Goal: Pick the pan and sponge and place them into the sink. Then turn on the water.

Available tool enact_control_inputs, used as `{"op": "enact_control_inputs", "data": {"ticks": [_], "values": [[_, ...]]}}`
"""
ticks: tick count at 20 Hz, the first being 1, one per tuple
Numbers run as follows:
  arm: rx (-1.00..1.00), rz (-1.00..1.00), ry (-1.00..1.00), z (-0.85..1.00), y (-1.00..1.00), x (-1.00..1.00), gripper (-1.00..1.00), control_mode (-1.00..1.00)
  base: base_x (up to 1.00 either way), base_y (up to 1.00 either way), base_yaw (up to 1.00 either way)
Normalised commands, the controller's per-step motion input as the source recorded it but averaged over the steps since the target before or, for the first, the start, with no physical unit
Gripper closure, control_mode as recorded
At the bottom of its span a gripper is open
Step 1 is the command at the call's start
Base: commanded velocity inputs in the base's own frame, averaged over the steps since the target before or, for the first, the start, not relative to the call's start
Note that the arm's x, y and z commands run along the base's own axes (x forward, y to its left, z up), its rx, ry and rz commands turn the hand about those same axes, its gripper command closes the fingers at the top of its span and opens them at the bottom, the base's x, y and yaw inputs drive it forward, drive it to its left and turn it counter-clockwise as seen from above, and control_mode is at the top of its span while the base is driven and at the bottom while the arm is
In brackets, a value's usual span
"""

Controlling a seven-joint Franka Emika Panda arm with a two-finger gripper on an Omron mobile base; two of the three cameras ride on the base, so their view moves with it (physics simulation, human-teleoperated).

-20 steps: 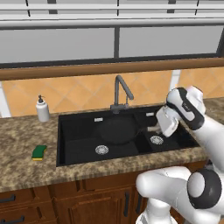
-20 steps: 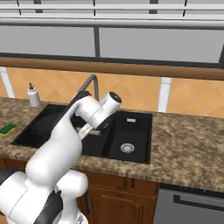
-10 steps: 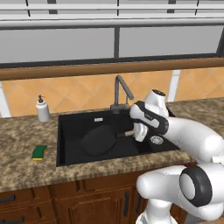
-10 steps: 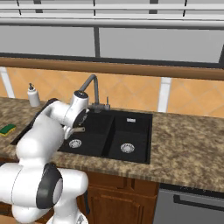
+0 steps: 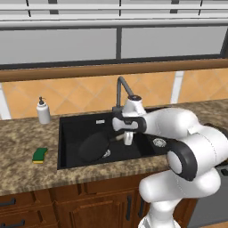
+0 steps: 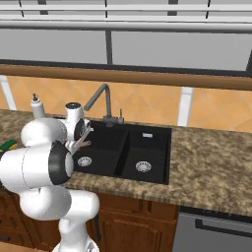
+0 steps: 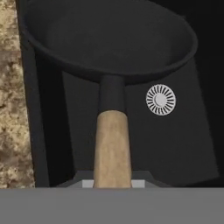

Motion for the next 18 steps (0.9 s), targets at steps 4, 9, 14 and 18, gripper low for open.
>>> {"op": "enact_control_inputs", "data": {"ticks": [4,9,14,18], "values": [[-0.18,0.02,0.0,-0.23,0.18,0.46,1.0,-1.0,0.0,0.0,0.0],[-0.12,0.0,-0.06,-0.14,0.21,0.45,1.0,-1.0,0.0,0.0,0.0],[-0.15,0.0,-0.06,-0.4,0.34,0.26,1.0,-1.0,0.0,0.0,0.0],[-0.14,0.0,-0.05,-0.41,0.13,0.27,-1.0,-1.0,0.0,0.0,0.0]]}}
